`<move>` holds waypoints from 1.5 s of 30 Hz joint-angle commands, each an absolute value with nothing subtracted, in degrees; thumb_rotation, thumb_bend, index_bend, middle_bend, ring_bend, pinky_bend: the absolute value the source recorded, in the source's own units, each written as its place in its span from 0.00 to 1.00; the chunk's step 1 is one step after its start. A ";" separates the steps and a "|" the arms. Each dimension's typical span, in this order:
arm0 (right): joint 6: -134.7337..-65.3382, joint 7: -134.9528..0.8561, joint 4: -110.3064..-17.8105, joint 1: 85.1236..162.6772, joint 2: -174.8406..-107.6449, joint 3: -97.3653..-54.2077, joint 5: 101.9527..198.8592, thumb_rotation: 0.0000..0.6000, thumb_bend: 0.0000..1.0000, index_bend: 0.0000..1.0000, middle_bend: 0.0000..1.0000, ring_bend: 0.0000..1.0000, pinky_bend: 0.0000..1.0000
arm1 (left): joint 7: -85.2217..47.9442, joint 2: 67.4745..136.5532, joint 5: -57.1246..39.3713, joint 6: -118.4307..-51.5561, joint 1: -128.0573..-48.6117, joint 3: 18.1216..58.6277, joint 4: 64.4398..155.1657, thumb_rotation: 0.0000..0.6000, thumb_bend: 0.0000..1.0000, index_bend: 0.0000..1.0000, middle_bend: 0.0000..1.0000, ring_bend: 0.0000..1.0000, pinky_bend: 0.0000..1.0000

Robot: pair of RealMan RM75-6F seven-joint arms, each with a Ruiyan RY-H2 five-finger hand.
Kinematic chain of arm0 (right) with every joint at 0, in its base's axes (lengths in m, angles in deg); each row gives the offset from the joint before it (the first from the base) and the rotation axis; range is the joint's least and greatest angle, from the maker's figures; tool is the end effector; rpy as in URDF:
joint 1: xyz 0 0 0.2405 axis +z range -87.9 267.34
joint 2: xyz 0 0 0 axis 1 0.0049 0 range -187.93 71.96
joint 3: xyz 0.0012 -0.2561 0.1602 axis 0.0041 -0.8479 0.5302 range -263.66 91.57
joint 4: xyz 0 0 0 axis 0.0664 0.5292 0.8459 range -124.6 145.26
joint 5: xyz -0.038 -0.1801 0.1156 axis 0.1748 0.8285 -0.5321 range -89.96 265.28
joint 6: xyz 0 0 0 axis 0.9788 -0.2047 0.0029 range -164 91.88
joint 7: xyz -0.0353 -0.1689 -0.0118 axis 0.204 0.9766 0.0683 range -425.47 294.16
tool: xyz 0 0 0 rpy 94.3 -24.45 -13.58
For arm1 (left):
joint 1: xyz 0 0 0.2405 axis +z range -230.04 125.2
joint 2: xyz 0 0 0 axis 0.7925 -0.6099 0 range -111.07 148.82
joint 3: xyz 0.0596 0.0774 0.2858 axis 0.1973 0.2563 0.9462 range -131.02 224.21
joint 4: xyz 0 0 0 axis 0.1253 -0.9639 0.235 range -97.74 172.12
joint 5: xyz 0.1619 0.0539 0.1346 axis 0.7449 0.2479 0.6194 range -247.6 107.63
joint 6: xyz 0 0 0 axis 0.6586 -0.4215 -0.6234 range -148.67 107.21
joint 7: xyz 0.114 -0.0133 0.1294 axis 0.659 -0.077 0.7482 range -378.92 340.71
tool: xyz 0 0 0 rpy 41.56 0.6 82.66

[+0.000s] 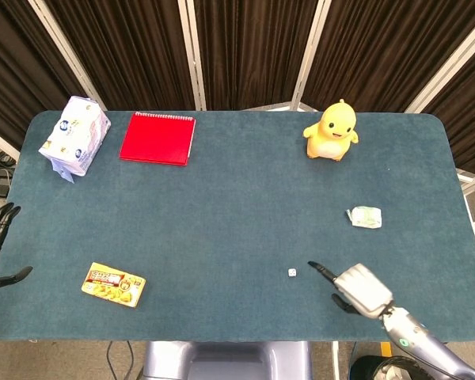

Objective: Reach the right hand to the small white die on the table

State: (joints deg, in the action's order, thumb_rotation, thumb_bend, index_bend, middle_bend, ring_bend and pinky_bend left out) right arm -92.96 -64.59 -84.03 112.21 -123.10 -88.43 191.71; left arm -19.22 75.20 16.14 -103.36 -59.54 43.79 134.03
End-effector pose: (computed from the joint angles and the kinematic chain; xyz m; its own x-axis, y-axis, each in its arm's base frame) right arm -0.2771 -0.2529 0.0581 0.6072 -0.3547 0.7110 -0.7404 -0.5773 0.3443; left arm -0.3396 0.2265 0.2067 0.4475 0.0243 0.8940 0.8937 -0.0493 -0.4460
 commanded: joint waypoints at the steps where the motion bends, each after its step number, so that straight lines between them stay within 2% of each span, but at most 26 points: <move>1: -87.76 -60.68 -83.91 115.07 -126.53 -88.22 189.12 1.00 0.51 0.00 0.87 0.85 1.00 | -19.14 75.27 16.25 -103.22 -59.58 43.95 133.89 1.00 0.00 0.00 0.00 0.00 0.00; 8: -85.50 -56.10 -82.99 116.12 -129.14 -88.22 186.84 1.00 0.51 0.00 0.87 0.85 1.00 | -19.24 75.35 16.12 -102.96 -59.73 43.98 133.73 1.00 0.00 0.00 0.00 0.00 0.00; 22: -87.75 -52.03 -78.86 115.55 -132.23 -88.66 184.84 1.00 0.51 0.00 0.87 0.85 1.00 | -18.28 75.60 16.13 -102.69 -59.85 44.24 134.25 1.00 0.00 0.00 0.00 0.00 0.00; 45: -85.04 -46.43 -79.49 116.74 -133.61 -89.85 179.61 1.00 0.51 0.00 0.87 0.85 1.00 | -17.96 75.76 15.18 -101.61 -60.36 44.22 134.03 1.00 0.00 0.00 0.00 0.00 0.00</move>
State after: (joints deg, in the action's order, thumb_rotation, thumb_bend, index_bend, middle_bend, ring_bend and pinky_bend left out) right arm -85.03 -46.42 -79.48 116.72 -133.62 -89.83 179.62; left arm -17.96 75.76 15.18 -101.61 -60.35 44.22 134.03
